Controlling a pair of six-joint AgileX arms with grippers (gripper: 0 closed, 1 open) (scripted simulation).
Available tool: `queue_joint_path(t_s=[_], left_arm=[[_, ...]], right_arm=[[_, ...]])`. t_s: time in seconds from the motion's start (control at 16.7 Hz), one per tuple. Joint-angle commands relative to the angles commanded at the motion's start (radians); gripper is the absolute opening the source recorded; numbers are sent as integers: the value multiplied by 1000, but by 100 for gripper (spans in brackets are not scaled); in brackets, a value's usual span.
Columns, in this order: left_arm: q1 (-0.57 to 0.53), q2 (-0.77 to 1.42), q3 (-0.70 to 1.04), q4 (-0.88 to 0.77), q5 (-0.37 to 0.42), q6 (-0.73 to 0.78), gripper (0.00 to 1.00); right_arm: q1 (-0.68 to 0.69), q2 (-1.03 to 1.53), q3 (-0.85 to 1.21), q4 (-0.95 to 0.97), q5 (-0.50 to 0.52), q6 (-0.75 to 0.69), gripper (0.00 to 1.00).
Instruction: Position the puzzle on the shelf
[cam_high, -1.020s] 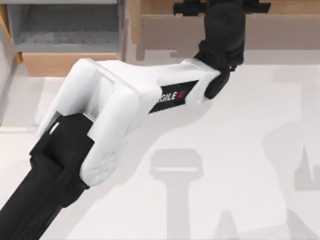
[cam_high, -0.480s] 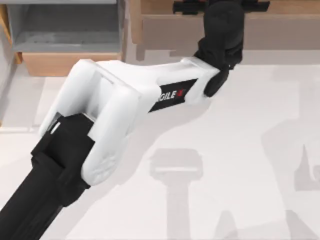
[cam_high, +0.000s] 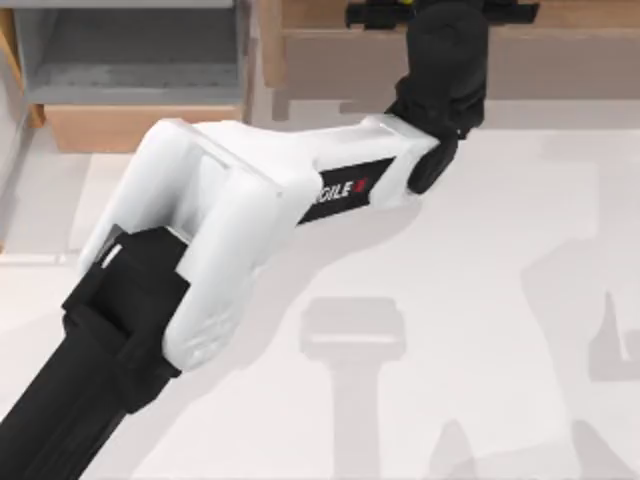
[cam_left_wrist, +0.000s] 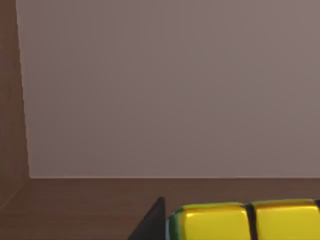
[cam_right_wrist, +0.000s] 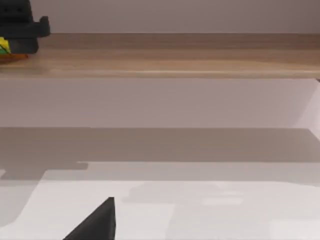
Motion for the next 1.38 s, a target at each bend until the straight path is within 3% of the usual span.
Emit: queue_joint_path(t_s=[0.12, 0.18, 0.84, 1.14, 1.38], left_arm=[[0, 0, 0, 0, 0, 0, 98], [0, 0, 0, 0, 0, 0, 100], [-28, -29, -11, 14, 24, 29, 100], [-82, -243, -118, 106, 203, 264, 100], [43, -470, -282, 205, 408, 545, 100]], right_arm=[[0, 0, 0, 0, 0, 0, 100], [0, 0, 0, 0, 0, 0, 100], [0, 0, 0, 0, 0, 0, 100], [0, 0, 0, 0, 0, 0, 100], [0, 0, 0, 0, 0, 0, 100]])
